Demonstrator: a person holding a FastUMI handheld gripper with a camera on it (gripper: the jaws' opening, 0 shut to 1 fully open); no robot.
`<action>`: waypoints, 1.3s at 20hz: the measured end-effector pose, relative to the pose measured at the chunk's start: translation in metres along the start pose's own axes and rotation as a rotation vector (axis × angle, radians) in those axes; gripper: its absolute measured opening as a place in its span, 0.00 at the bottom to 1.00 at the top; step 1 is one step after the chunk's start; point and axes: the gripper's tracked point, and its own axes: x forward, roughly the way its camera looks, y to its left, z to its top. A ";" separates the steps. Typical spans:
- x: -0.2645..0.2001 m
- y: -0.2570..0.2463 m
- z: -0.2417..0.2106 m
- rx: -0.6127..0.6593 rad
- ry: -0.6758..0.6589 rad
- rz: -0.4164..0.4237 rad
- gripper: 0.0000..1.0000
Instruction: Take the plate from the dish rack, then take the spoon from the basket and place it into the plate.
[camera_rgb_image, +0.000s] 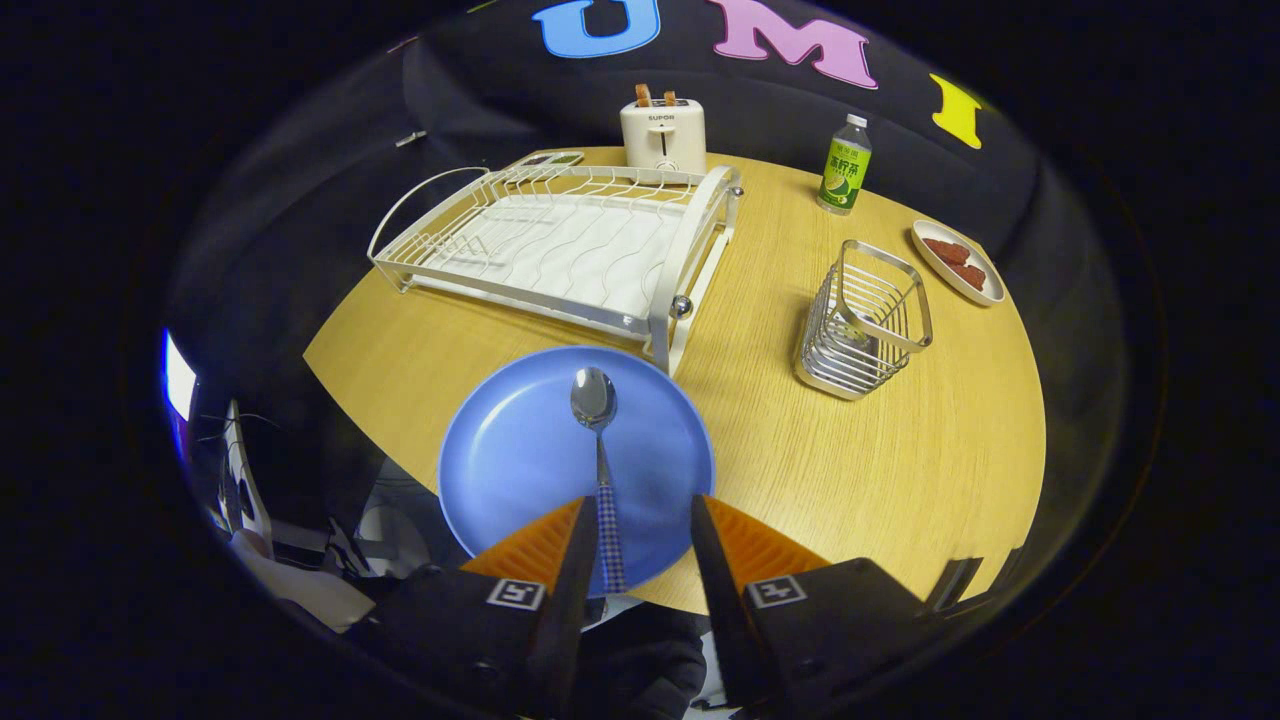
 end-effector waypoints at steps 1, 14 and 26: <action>0.000 0.000 0.000 -0.004 -0.001 -0.001 0.73; -0.088 0.002 0.127 -0.014 -0.339 -0.023 0.99; -0.248 -0.061 0.257 -0.102 -0.743 -0.226 0.98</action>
